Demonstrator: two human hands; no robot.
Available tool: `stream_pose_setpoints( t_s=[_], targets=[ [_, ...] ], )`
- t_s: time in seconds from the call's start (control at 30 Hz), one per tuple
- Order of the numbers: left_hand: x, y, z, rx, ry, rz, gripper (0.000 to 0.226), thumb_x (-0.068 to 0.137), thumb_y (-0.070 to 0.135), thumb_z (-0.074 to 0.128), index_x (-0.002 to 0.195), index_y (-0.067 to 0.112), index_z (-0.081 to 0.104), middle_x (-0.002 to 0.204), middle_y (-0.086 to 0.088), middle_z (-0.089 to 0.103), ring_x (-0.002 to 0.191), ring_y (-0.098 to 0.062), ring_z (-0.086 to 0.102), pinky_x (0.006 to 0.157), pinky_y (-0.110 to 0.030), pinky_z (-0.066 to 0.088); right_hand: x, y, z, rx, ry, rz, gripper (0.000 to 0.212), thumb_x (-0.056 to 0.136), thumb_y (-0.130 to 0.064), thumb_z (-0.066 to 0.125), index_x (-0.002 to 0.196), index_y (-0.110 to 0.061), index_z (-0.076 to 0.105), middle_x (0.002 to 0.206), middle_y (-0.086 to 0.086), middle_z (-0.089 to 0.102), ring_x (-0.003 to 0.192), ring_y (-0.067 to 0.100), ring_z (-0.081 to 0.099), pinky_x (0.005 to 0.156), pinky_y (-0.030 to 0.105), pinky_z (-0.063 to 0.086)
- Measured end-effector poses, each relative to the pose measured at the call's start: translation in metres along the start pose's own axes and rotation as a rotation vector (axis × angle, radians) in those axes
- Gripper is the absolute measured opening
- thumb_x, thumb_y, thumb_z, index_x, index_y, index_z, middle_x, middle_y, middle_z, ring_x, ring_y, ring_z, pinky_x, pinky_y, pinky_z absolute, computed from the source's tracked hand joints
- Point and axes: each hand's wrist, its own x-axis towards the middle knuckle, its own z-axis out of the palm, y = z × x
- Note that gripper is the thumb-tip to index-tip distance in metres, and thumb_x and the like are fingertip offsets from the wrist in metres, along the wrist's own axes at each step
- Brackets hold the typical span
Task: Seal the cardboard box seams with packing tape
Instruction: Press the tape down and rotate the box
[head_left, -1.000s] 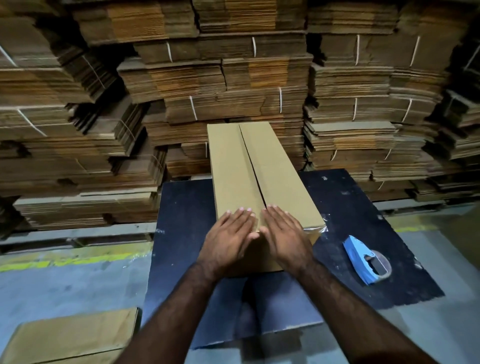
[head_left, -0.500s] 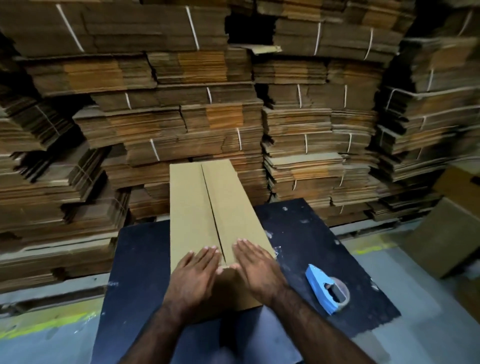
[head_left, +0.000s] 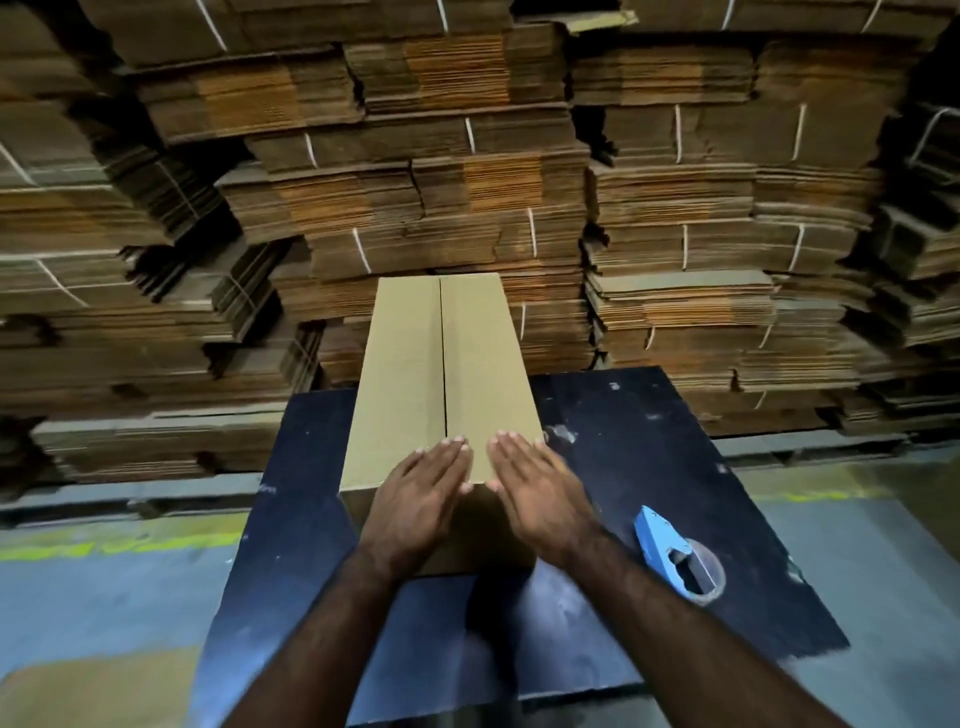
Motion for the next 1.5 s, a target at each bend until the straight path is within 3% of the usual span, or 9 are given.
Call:
stream_pose_setpoints(
  t_s=[0.2,0.33,0.4,0.5,0.7,0.93,1.1,1.3,1.5],
  targets=[
    [-0.001,-0.006,0.0,0.061,-0.074,0.004,0.054,0.096,0.031,0.039,0.148,0.015,0.044,0.154,-0.006,0.044,0.139,-0.02,0.045,0.108,-0.047,0.043,-0.013,0.023,-0.005,-0.005,-0.032,-0.036,0.068,0.102,-0.054,0.021,0.156,-0.013,0.014,0.163,0.004,0.01,0.15,0.015,0.005,0.121,0.041,-0.004],
    [0.004,0.015,0.0,0.024,0.006,-0.024,0.054,0.103,0.042,0.033,0.15,0.017,0.042,0.157,-0.002,0.039,0.146,-0.018,0.033,0.117,-0.044,0.032,-0.035,0.05,-0.015,0.704,0.084,0.394,0.07,0.092,-0.061,0.052,0.148,-0.022,0.04,0.149,-0.012,0.037,0.138,0.008,0.035,0.112,0.034,0.029],
    [0.021,0.041,0.005,0.036,0.022,-0.005,0.054,0.105,0.044,0.03,0.15,0.017,0.042,0.157,-0.002,0.039,0.147,-0.018,0.032,0.119,-0.042,0.028,-0.034,0.056,-0.016,1.168,0.053,0.651,0.046,0.091,-0.054,0.059,0.123,-0.022,0.063,0.128,-0.004,0.064,0.117,0.011,0.06,0.101,0.032,0.047],
    [0.045,0.071,0.018,0.071,-0.012,0.006,0.056,0.104,0.045,0.03,0.148,0.014,0.045,0.155,-0.004,0.042,0.144,-0.02,0.038,0.114,-0.043,0.036,-0.028,0.05,-0.015,1.536,-0.021,0.747,0.03,0.095,-0.039,0.061,0.105,-0.012,0.069,0.107,0.01,0.073,0.099,0.018,0.071,0.094,0.032,0.053],
    [0.048,0.071,0.031,0.155,0.04,-0.008,0.05,0.103,0.043,0.04,0.144,0.017,0.051,0.152,0.0,0.047,0.139,-0.016,0.045,0.107,-0.041,0.042,-0.017,0.049,-0.01,1.645,-0.002,0.785,0.026,0.094,-0.03,0.064,0.107,-0.008,0.065,0.095,0.012,0.072,0.093,0.028,0.07,0.078,0.034,0.054],
    [0.047,0.068,0.027,0.098,0.027,-0.015,0.051,0.106,0.044,0.03,0.152,0.024,0.04,0.158,0.008,0.035,0.146,-0.01,0.032,0.113,-0.037,0.035,-0.024,0.068,-0.002,1.693,-0.131,0.573,0.009,0.1,-0.02,0.056,0.098,-0.016,0.064,0.089,-0.004,0.069,0.089,0.01,0.066,0.077,0.031,0.057],
    [0.045,0.063,0.027,0.096,0.029,-0.015,0.049,0.106,0.041,0.034,0.152,0.026,0.038,0.159,0.011,0.033,0.147,-0.007,0.029,0.115,-0.036,0.033,-0.026,0.109,-0.008,1.651,0.073,0.685,0.012,0.104,-0.015,0.046,0.094,-0.013,0.052,0.073,0.004,0.061,0.083,0.023,0.069,0.075,0.038,0.06],
    [0.047,0.066,0.029,0.104,0.043,-0.023,0.047,0.106,0.038,0.036,0.151,0.025,0.041,0.157,0.01,0.036,0.146,-0.007,0.03,0.114,-0.038,0.035,-0.045,0.118,-0.01,1.512,-0.178,0.668,0.024,0.099,-0.028,0.057,0.116,-0.013,0.065,0.109,0.004,0.067,0.105,0.017,0.065,0.079,0.043,0.06],
    [0.045,0.067,0.026,0.103,0.052,-0.021,0.047,0.106,0.038,0.034,0.15,0.024,0.042,0.157,0.008,0.037,0.146,-0.008,0.032,0.114,-0.037,0.034,-0.029,0.061,-0.009,1.697,-0.24,0.697,0.023,0.097,-0.032,0.06,0.104,-0.011,0.066,0.1,0.003,0.069,0.099,0.018,0.066,0.082,0.039,0.059]
  ],
)
